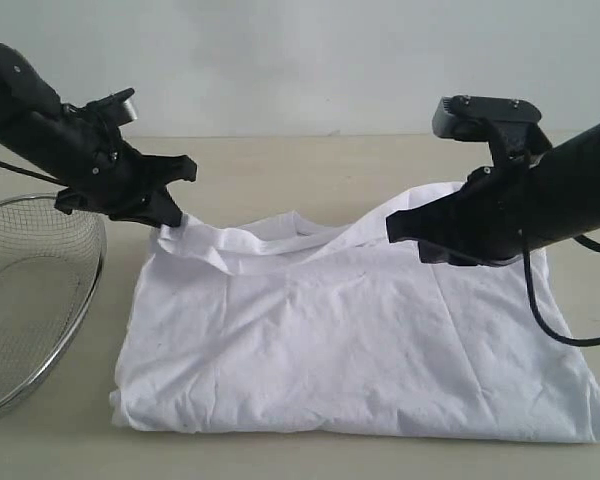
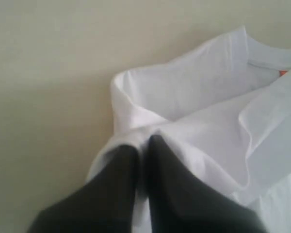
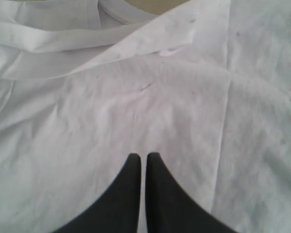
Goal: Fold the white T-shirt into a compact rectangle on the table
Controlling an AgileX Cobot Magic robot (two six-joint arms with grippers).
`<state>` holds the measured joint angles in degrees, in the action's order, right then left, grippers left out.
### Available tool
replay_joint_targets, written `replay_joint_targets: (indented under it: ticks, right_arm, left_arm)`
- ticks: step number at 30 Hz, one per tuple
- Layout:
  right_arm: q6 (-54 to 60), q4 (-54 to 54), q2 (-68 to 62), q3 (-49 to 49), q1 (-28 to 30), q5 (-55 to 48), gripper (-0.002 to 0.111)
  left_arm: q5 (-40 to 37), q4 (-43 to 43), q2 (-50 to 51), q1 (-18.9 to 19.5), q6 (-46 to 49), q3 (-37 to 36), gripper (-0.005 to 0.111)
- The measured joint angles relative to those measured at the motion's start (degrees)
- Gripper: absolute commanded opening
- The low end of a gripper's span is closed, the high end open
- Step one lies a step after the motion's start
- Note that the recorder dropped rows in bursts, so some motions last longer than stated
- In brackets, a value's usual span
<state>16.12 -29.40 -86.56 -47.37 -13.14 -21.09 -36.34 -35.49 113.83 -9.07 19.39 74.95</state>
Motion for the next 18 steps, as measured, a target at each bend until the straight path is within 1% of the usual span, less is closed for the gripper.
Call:
replay_joint_targets:
  ticks: [3,4,6,7,11,14,15,17,18]
  right_arm:
    - [0.00,0.00,-1.52,0.00,0.00,0.10,0.000]
    - [0.00,0.00,-2.03,0.00,0.00,0.10,0.000]
    - [0.00,0.00,-2.76,0.00,0.00,0.10,0.000]
    - [0.00,0.00,-2.86,0.00,0.00,0.10,0.000]
    - [0.00,0.00,-2.91,0.00,0.00,0.23,0.000]
    - [0.00,0.00,-2.91,0.00,0.00,0.31,0.000]
    - [0.00,0.00,-2.91,0.00,0.00,0.31,0.000]
    - [0.00,0.00,-2.91,0.00,0.00,0.31,0.000]
    - [0.00,0.00,-2.91,0.00,0.00,0.36,0.000]
  left_arm:
    - [0.14,0.00,0.00,0.94,-0.10,0.00,0.033]
    - [0.18,0.00,0.00,1.18,-0.10,0.00,0.043]
    - [0.33,-0.16,0.00,1.89,-0.22,0.00,0.054]
    - [0.42,-0.44,0.00,2.34,-0.22,0.00,0.057]
    - [0.77,-1.04,0.00,3.04,-0.22,0.00,0.058]
    - [0.78,-1.62,0.00,3.14,-0.22,0.00,0.055]
    - [0.78,-1.72,0.00,3.14,-0.22,0.00,0.051]
    - [0.11,-1.72,0.00,3.14,-0.22,0.29,0.040]
    - [-0.57,-1.72,0.00,3.14,-0.22,0.58,0.033]
